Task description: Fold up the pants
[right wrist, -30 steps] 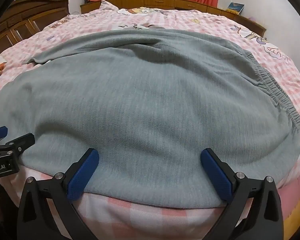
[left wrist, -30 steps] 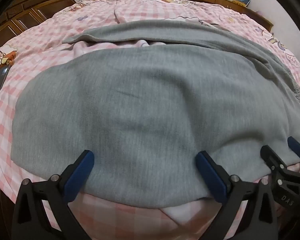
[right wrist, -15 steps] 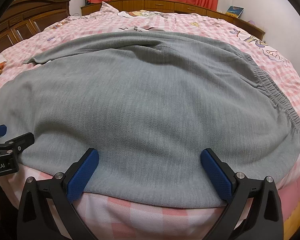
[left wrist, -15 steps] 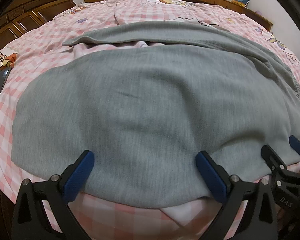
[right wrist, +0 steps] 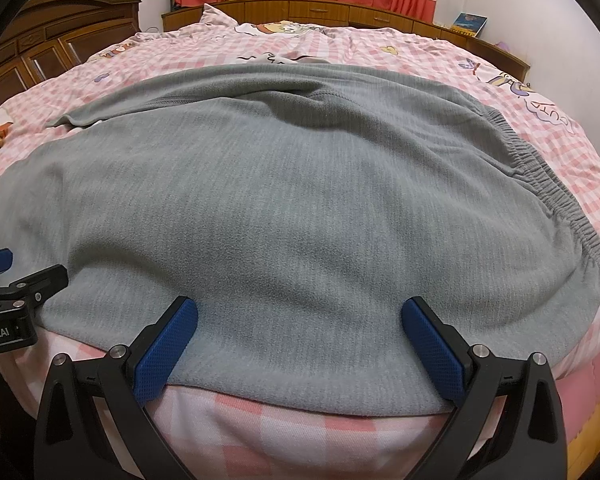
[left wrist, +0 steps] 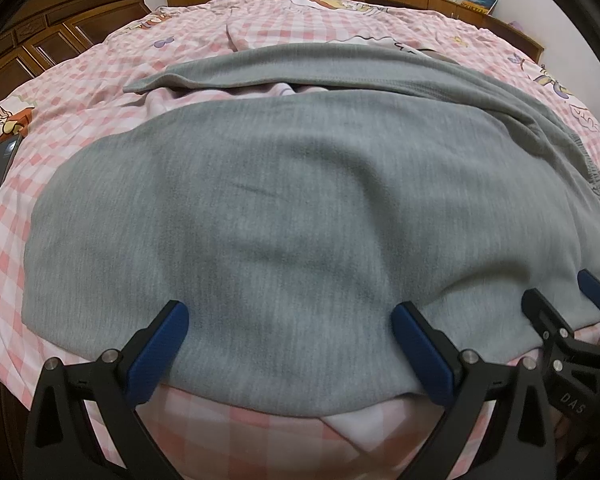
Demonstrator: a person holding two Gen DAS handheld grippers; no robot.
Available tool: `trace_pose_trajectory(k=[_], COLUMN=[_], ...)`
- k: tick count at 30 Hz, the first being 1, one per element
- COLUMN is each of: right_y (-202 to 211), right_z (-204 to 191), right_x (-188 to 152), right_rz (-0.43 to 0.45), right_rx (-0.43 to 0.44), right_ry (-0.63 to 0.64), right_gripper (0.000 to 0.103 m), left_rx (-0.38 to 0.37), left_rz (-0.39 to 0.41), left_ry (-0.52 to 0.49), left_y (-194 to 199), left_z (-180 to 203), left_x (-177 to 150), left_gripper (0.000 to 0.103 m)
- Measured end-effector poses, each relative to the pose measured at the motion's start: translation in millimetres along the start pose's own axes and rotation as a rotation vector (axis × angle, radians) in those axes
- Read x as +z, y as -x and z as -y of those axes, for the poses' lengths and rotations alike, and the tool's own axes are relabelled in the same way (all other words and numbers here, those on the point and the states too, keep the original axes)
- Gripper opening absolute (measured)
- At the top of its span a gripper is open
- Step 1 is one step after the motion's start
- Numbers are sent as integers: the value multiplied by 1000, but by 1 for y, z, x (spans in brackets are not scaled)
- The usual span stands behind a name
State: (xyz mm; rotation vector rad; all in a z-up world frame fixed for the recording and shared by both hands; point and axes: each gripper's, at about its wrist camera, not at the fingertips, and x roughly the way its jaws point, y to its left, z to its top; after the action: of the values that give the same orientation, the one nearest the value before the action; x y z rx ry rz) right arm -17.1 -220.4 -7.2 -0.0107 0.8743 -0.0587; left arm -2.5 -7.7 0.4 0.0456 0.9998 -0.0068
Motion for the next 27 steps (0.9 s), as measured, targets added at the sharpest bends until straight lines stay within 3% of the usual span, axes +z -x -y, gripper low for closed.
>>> trace_pose_trajectory(k=[27], right_y=[-1], right_z=[0], right_x=[0], right_rz=[9], right_rx=[-13], right_ry=[-5], right_gripper=[103], left_rx=[-8], left_rz=[-5], left_ry=[-7], left_y=[-3], left_z=[-3], left_x=[3], left_gripper=[103])
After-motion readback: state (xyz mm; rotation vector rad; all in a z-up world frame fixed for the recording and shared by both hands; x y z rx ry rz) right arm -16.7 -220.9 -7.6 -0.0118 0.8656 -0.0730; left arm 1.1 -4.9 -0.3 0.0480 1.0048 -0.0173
